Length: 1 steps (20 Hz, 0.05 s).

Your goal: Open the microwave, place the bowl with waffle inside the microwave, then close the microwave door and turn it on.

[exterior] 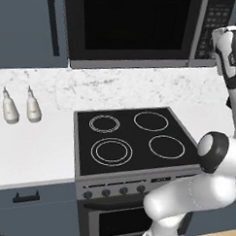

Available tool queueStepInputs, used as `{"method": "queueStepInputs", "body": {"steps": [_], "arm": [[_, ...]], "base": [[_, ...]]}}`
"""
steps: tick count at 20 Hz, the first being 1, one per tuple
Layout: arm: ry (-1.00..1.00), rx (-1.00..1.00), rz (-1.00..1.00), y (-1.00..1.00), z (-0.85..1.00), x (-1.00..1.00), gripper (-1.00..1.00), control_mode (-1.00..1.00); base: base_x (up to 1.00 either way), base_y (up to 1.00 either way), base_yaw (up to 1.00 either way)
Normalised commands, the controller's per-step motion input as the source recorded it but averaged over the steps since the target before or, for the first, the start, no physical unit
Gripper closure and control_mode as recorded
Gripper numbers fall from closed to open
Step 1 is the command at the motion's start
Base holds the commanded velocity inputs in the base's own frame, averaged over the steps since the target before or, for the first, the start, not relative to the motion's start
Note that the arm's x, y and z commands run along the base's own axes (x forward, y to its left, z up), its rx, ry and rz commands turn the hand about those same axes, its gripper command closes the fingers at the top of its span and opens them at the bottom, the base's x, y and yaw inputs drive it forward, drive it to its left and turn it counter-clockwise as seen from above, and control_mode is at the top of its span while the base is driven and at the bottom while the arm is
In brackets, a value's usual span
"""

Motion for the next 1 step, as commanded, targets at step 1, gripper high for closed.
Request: {"method": "queueStepInputs", "body": {"steps": [1], "arm": [[-0.44, 0.0, 0.0, -0.05, -0.97, -1.0, 1.0, -1.0]], "base": [[0.0, 0.0, 0.0]]}}
